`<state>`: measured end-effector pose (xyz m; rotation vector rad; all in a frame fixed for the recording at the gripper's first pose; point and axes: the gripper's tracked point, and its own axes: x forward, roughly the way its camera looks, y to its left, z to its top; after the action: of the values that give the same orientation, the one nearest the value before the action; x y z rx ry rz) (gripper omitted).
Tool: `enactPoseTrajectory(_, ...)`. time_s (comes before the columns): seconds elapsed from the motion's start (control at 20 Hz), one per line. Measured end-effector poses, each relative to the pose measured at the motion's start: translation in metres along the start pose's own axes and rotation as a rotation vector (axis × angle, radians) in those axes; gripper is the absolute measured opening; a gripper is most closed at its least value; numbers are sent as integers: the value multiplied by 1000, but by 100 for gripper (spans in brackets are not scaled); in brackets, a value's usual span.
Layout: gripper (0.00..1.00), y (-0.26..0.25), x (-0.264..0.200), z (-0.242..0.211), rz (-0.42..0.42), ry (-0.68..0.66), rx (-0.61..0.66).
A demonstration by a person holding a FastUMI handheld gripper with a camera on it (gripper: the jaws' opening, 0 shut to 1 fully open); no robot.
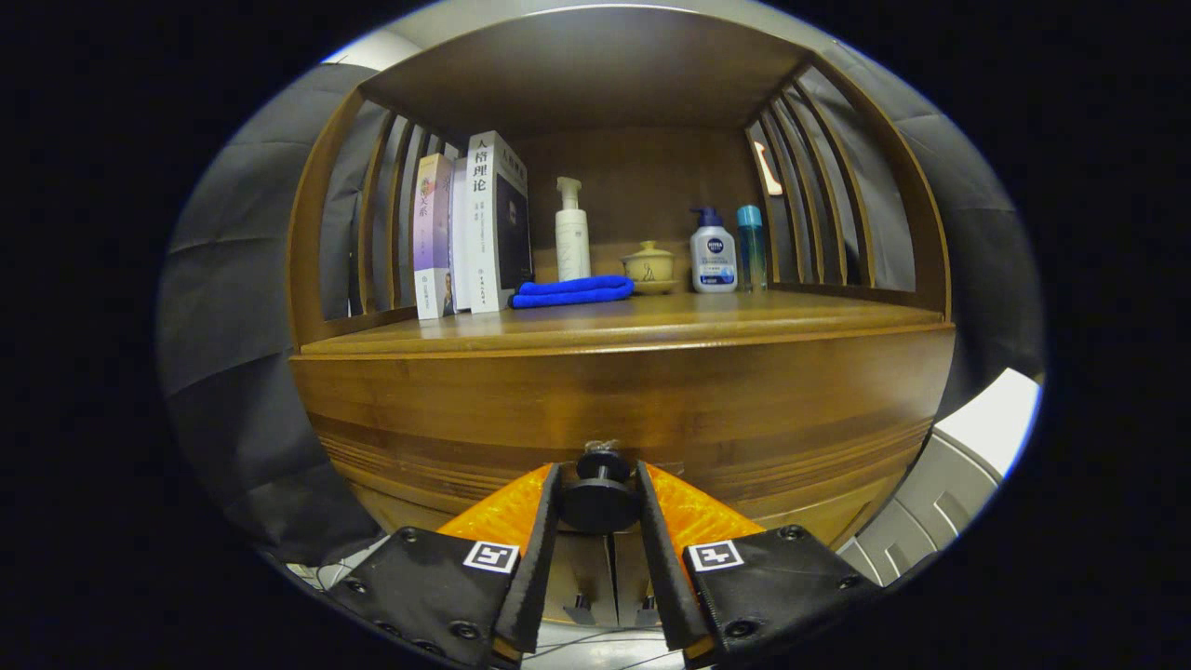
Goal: Pull open the drawer, take out the items inside it, and place them on the countertop above the cabinet.
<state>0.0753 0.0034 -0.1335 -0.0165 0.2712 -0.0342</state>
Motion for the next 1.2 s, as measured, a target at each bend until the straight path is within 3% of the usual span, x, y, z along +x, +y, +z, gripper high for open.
enactPoseTrajectory(0.05,52,-2,-4,1,-6,-3,-1)
enactPoseTrajectory(0.2,40,-3,0,-1,-13,23,-59)
enactPoseTrajectory(0.35,29,-2,2,-3,29,42,-37)
enactPoseTrajectory(1.2,30,0,-69,-22,23,77,-35)
